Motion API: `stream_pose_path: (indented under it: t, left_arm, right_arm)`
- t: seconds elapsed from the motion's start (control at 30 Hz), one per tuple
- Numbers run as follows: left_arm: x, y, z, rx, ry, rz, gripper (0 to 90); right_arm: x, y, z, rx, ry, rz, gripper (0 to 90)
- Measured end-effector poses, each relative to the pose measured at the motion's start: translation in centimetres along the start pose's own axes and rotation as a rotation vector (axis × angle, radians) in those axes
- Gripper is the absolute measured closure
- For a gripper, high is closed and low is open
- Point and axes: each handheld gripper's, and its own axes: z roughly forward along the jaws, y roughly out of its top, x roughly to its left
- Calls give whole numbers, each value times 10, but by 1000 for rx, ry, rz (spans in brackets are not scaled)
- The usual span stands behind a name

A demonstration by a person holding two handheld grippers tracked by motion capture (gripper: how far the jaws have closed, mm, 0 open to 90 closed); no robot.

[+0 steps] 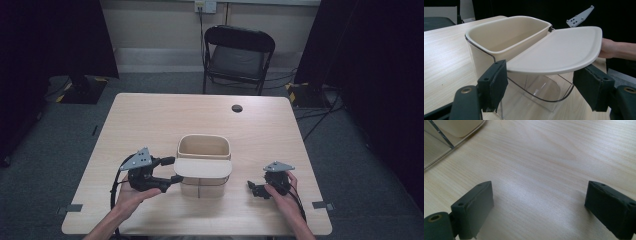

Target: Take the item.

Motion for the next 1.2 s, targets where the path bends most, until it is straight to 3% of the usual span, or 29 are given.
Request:
stream_pose_path:
  t: [1.2]
  left_arm:
    - [0, 14, -2, -23, -15, 9, 323]
  right_arm:
    - [0, 0, 0, 0, 0, -1, 75]
